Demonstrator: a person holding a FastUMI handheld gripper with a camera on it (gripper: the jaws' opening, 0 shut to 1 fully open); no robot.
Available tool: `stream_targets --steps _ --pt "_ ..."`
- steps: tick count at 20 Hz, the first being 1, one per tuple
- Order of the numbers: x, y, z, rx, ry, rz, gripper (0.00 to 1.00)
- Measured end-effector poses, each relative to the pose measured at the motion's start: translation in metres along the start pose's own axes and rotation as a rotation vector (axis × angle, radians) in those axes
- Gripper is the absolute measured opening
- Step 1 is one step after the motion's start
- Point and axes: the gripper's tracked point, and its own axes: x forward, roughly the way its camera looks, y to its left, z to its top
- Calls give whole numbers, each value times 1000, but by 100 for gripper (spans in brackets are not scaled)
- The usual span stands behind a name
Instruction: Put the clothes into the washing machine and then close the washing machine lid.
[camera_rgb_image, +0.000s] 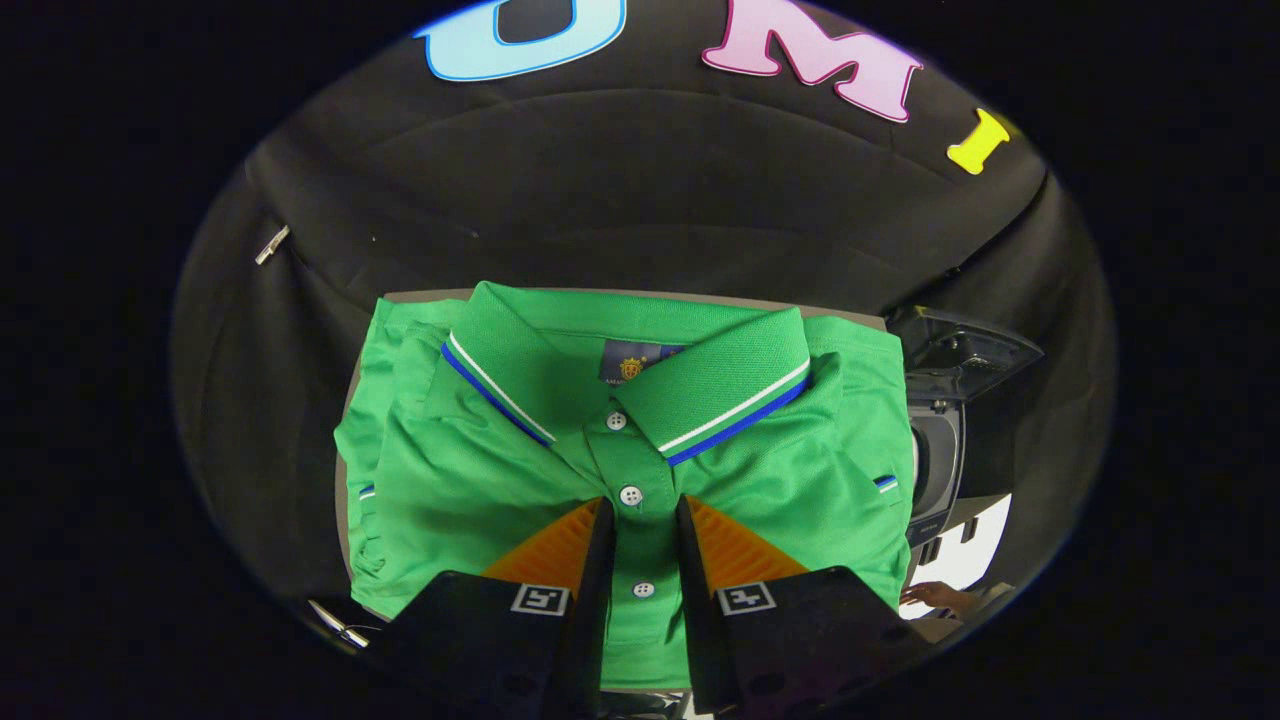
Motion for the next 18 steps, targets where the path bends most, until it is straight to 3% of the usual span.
stream_targets --steps 9,11,14,18 --pt "4 1 2 -15 -76 13 39" --pt "0 0 4 -39 -80 16 6" --pt "3 -1 9 -62 -142 7 6" --pt "-2 3 9 -85 -322 27 6"
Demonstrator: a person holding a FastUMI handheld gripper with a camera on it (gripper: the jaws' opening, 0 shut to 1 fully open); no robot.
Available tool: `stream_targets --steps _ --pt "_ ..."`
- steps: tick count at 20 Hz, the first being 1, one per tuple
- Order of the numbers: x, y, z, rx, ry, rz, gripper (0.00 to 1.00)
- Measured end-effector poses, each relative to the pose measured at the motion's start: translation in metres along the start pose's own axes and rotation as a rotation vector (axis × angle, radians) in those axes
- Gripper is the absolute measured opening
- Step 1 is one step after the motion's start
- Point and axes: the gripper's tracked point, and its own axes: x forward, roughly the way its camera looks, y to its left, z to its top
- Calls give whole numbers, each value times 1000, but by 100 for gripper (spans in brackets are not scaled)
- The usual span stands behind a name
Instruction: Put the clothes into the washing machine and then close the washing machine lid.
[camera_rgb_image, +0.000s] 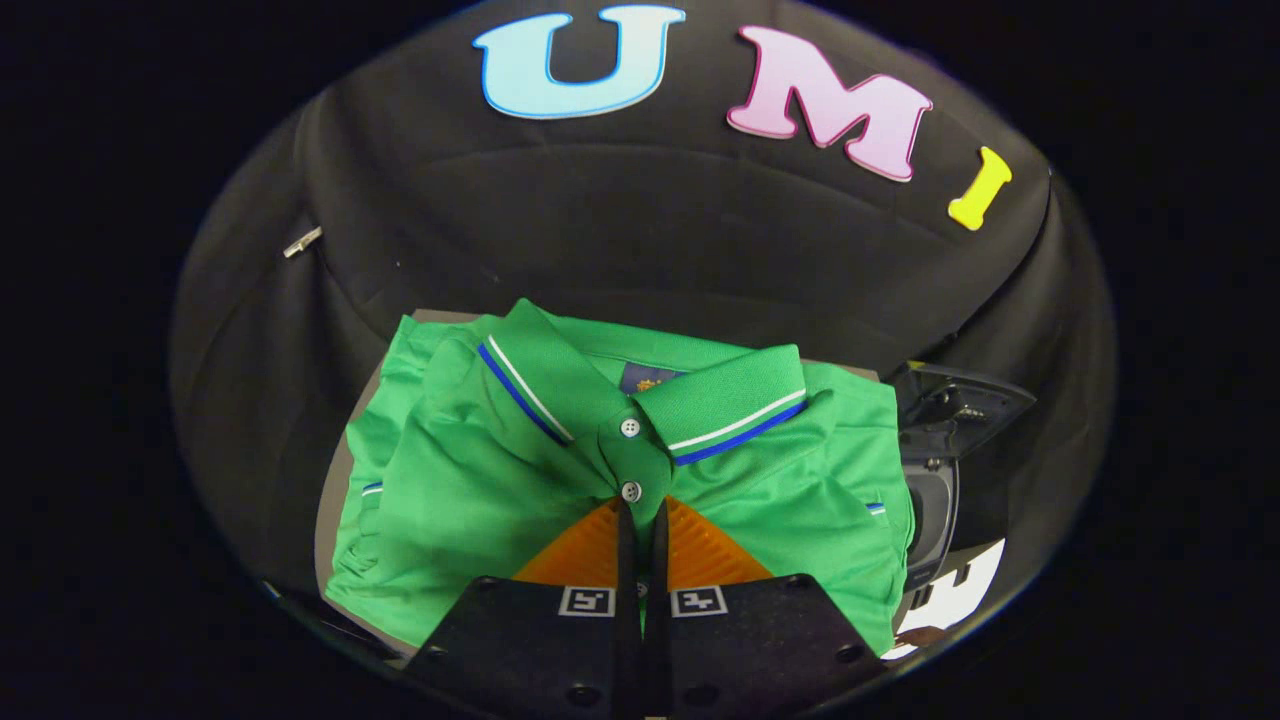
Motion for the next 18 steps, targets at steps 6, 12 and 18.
stream_targets --steps 6,12,18 --pt "-18 0 3 -37 -209 -4 6" --pt "-53 3 16 -138 -394 -73 6" --pt "-94 4 31 -99 -563 -81 5"
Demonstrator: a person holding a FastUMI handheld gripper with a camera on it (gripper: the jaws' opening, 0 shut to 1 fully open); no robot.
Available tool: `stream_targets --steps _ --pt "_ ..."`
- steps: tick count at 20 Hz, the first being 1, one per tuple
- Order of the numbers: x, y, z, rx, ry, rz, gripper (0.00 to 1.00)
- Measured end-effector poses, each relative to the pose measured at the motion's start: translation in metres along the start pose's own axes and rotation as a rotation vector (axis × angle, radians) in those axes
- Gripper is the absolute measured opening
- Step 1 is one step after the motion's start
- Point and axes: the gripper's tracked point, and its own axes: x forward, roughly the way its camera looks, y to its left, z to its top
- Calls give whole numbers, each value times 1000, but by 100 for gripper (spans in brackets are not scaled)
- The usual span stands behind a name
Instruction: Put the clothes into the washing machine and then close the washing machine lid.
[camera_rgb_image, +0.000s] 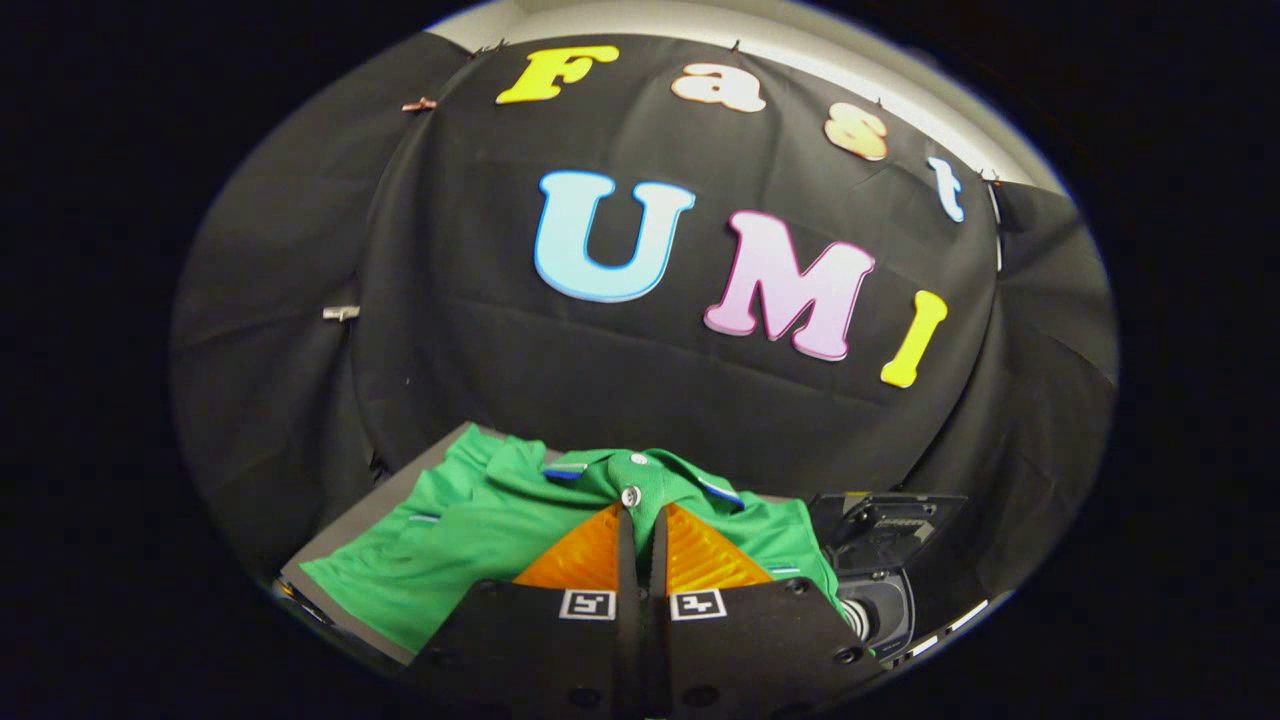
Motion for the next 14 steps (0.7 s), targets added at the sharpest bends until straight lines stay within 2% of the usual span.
stream_targets --steps 2,5,8,14 --pt "2 6 -8 16 16 15 6" --pt "2 3 -3 -34 -8 -11 5" --pt "2 2 -11 -13 16 -19 5" --pt "-6 -2 7 -19 -27 -34 5"
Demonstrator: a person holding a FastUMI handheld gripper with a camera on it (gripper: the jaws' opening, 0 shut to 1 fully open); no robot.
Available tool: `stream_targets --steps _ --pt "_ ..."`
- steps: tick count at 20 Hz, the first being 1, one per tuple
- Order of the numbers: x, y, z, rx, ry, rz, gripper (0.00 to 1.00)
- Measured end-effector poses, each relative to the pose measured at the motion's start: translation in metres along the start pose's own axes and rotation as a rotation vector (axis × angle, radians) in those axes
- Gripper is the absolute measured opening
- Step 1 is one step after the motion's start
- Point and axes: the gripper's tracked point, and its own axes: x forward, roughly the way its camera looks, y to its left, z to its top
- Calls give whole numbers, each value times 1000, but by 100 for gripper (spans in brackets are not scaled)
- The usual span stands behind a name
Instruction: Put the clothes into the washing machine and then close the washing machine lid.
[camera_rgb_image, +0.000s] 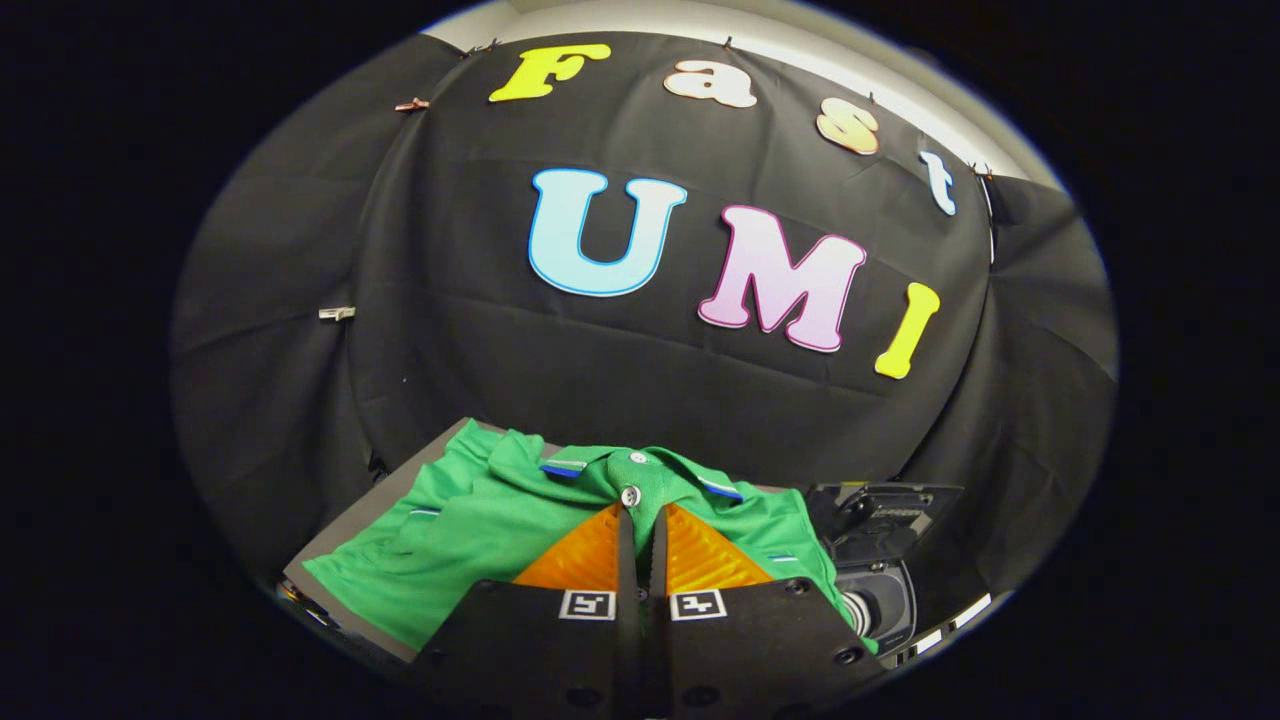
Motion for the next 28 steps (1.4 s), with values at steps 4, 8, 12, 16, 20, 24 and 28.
stream_targets --steps 4,8,12,16,20,24,28 --pt "-6 -17 32 -6 -57 -33 5" --pt "-18 -38 64 7 -118 -82 5" --pt "-29 -64 82 15 -153 -134 5" --pt "-40 -85 88 -12 -181 -189 5" --pt "-43 -93 90 -35 -184 -178 5" --pt "-46 -115 101 -26 -201 -138 5" --pt "-47 -158 108 -19 -223 -122 5"
